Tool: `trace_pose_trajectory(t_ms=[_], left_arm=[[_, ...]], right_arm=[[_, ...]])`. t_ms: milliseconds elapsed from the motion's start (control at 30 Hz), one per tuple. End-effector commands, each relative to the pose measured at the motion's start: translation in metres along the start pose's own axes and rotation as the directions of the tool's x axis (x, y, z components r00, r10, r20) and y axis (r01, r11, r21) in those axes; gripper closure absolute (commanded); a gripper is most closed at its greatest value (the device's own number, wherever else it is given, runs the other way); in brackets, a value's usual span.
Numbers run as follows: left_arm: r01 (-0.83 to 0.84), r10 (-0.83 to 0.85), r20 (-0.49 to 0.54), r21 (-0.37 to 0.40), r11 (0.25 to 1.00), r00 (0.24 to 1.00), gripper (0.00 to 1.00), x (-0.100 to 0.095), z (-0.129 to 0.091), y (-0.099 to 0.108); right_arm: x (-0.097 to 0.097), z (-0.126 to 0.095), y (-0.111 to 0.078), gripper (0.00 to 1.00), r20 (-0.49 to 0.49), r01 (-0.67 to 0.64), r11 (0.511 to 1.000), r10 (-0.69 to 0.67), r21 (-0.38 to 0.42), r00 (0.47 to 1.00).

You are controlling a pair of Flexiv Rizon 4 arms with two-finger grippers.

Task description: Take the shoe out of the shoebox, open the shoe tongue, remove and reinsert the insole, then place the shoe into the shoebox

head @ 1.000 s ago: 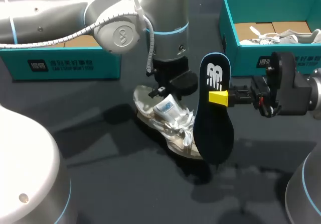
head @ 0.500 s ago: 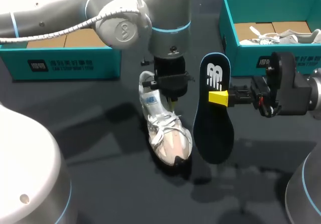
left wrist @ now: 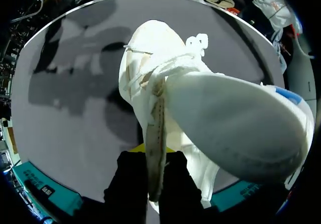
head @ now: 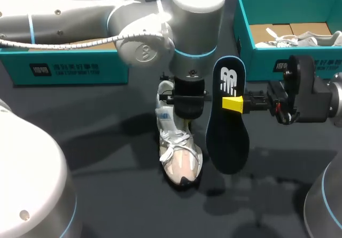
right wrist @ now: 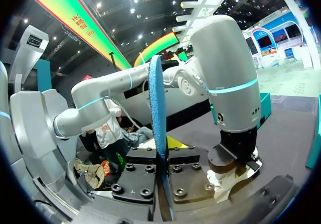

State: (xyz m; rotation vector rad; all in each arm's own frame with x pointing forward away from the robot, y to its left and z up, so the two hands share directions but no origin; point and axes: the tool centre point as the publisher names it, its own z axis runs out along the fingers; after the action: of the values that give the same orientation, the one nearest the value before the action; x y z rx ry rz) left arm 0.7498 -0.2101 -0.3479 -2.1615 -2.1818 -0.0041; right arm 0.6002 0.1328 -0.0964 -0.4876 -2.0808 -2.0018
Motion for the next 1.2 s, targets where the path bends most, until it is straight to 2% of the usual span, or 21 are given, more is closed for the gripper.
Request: trace_pose_trajectory(t_ms=[33, 400, 433, 467, 500, 533, 633, 767, 900, 967, 1200], left_arm=[[-0.004, 0.004, -0.017, 0.011, 1.0, 1.0, 1.0, -0.013, 0.01, 0.004], [-0.033, 0.034, -0.036, 0.02, 0.999, 0.999, 1.0, -0.028, 0.02, 0.008], [-0.034, 0.035, -0.036, 0.022, 0.999, 0.999, 0.94, -0.029, 0.02, 0.009], [-0.034, 0.035, -0.036, 0.022, 0.999, 0.999, 0.54, -0.03, 0.02, 0.009], [-0.036, 0.037, -0.031, 0.022, 0.999, 0.999, 0.05, -0.03, 0.019, 0.01], [-0.036, 0.036, -0.021, 0.023, 0.999, 0.999, 0.0, -0.03, 0.016, 0.011], [-0.018, 0.017, 0.03, 0.004, 1.0, 0.999, 0.0, -0.03, 0.005, 0.013], [-0.015, 0.017, 0.154, -0.011, 1.0, 0.988, 0.0, -0.024, -0.028, 0.016], [0.023, -0.02, 0.376, -0.002, 1.0, 0.926, 0.0, -0.022, -0.071, 0.022], [0.043, -0.038, 0.541, 0.003, 0.999, 0.84, 0.0, -0.022, -0.095, 0.024], [0.043, -0.038, 0.541, 0.003, 0.999, 0.84, 0.0, -0.022, -0.095, 0.024]], right_arm=[[0.001, 0.001, -0.001, 1.0, 0.003, 0.0, 1.0, 0.0, 0.0, 1.0], [0.001, 0.001, -0.001, 1.0, 0.003, 0.0, 1.0, 0.0, 0.0, 1.0], [0.001, 0.001, -0.001, 1.0, 0.003, 0.0, 1.0, 0.0, 0.0, 1.0], [0.001, 0.001, -0.001, 1.0, 0.003, 0.0, 1.0, 0.0, 0.0, 1.0], [0.001, 0.001, -0.001, 1.0, 0.003, 0.0, 1.0, 0.0, 0.0, 1.0], [0.001, 0.001, -0.001, 1.0, 0.003, 0.0, 1.0, 0.0, 0.0, 1.0], [0.001, 0.001, -0.001, 1.0, 0.003, 0.0, 1.0, 0.0, 0.0, 1.0], [0.001, 0.001, -0.001, 1.0, 0.003, 0.0, 1.0, 0.0, 0.0, 1.0], [0.001, 0.001, -0.001, 1.0, 0.003, 0.0, 1.0, 0.0, 0.0, 1.0], [0.001, 0.001, -0.001, 1.0, 0.003, 0.0, 1.0, 0.0, 0.0, 1.0], [0.001, 0.001, -0.001, 1.0, 0.003, 0.0, 1.0, 0.0, 0.0, 1.0]])
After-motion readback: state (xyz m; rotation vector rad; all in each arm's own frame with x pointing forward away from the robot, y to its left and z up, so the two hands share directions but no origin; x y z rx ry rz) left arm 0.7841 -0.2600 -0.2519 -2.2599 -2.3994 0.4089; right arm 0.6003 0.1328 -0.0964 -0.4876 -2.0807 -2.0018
